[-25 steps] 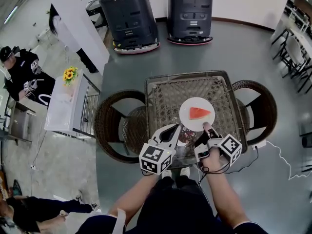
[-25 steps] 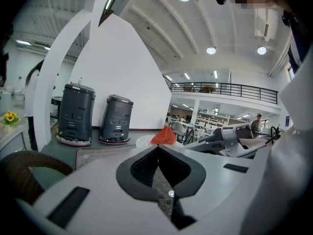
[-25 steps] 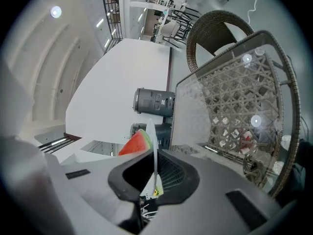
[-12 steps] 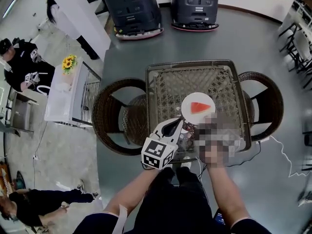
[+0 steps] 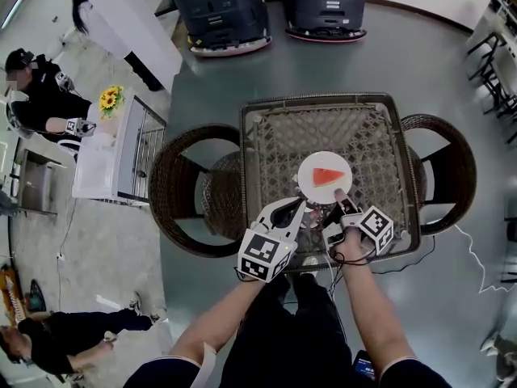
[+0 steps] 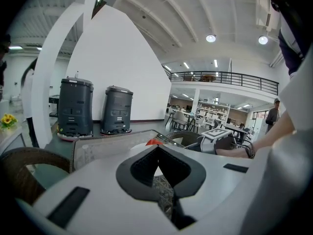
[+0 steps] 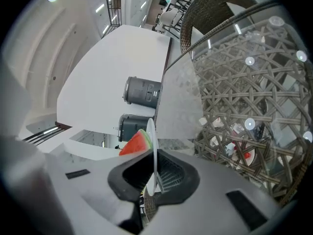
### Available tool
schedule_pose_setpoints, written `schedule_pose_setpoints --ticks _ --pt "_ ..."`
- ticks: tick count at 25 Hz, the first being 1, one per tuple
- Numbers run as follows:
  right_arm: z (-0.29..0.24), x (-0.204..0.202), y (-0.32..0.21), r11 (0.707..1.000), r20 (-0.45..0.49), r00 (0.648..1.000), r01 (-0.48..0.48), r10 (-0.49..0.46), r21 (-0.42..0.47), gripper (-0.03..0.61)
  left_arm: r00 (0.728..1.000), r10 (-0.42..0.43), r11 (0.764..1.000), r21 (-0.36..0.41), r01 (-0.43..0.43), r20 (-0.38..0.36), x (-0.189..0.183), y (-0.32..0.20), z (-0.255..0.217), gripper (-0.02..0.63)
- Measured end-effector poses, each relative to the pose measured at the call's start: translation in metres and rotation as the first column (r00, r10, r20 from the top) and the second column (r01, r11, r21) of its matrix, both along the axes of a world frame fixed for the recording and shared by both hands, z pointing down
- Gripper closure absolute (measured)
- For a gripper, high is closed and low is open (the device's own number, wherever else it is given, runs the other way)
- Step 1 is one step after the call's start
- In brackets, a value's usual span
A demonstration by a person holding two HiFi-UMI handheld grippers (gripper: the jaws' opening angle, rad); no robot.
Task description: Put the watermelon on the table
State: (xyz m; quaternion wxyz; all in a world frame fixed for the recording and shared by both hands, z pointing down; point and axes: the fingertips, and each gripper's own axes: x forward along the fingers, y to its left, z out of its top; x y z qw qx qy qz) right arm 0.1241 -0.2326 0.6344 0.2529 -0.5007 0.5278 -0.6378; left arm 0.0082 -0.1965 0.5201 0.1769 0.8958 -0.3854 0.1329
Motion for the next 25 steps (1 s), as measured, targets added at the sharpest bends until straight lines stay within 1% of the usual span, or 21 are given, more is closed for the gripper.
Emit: schedule_pose_setpoints --ticks 6,14,20,25 --pt "0.028 -0.009 -0.007 0.999 0.018 0.999 0.027 -0.027 -0.023 0.568 1.0 -0.009 1.0 -0.023 0.009 0.0 0.001 -0.006 0.016 0.609" --pt "0.057 -0.017 -0.012 0.996 0.003 0.998 0.066 -0.066 -0.062 0.568 1.0 -0.021 0.998 -0.059 0.021 0.002 -0.001 -0.008 0.031 0.609" --pt "0.074 -0.02 -0.014 0.992 -0.001 0.996 0.084 -0.085 -0.089 0.566 0.999 -0.033 0.996 -0.083 0.033 0.004 -0.005 -0.012 0.042 0.609" --pt "0.081 -0.022 -0.017 0.991 -0.001 0.995 0.095 -0.096 -0.092 0.568 0.999 -0.038 0.995 -0.092 0.038 0.006 -0.007 -0.015 0.046 0.61"
